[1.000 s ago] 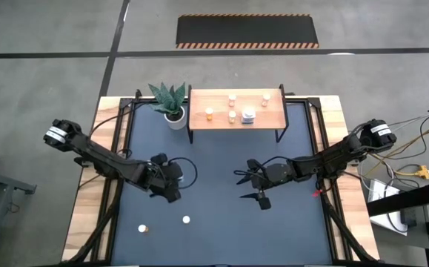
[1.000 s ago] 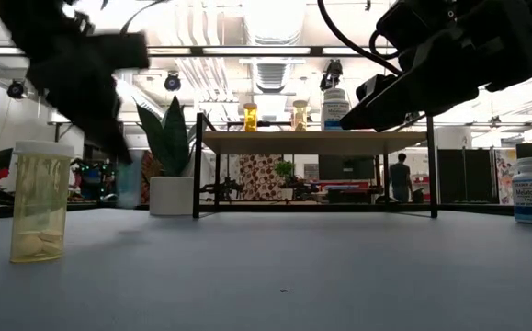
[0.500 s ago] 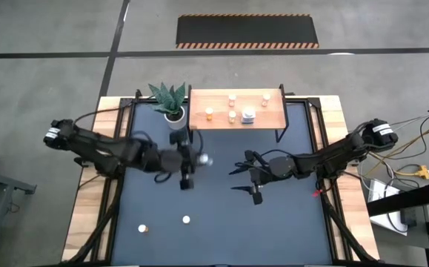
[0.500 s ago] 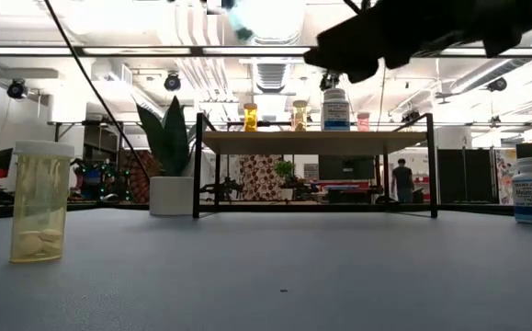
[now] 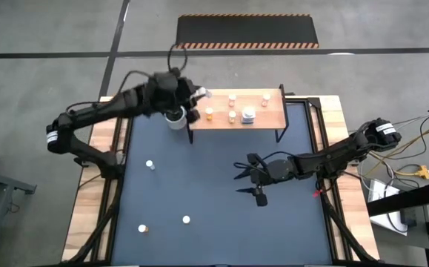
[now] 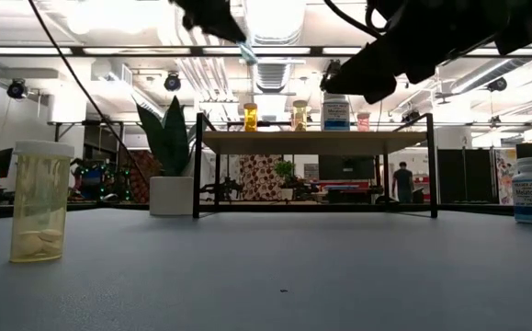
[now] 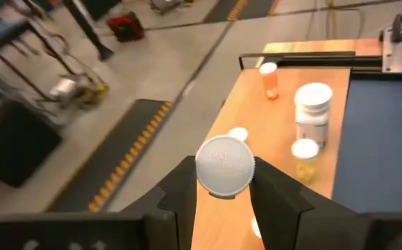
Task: Pick and place medicine bottles onto shelf by color
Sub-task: Put the bottom blue medicine bottle on the shelf
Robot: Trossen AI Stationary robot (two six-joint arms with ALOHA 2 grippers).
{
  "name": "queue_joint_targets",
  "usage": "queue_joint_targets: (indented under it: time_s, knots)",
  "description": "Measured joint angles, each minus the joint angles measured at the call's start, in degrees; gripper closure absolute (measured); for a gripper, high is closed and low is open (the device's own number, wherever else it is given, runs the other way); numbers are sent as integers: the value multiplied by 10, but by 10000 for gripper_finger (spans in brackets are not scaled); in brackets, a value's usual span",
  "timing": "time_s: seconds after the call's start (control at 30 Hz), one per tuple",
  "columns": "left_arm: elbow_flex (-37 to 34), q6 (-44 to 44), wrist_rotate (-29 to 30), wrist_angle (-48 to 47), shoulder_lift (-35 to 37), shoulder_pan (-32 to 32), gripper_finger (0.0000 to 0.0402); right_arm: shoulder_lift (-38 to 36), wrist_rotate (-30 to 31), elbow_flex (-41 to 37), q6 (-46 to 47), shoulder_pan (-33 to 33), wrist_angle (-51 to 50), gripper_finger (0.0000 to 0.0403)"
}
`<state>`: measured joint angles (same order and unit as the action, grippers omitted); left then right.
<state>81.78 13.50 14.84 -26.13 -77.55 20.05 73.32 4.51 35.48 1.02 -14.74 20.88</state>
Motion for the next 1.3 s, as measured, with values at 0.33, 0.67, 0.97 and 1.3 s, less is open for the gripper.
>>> queue_joint_targets:
  time_s: [0.33, 0.67, 0.97, 1.3]
  knots:
    - [0, 7, -115, 5, -70, 132, 304, 0, 0, 0, 21, 0, -9, 197]
    - [1, 32, -137, 2, -128, 146, 304, 0, 0, 0, 17, 0, -11, 197]
    - [-7, -10, -154, -11, -132, 131, 302, 0, 0, 0, 7, 0, -11, 197]
    - [-21, -39, -153, -18, -131, 125, 284, 0, 0, -1, 5, 0, -12, 197]
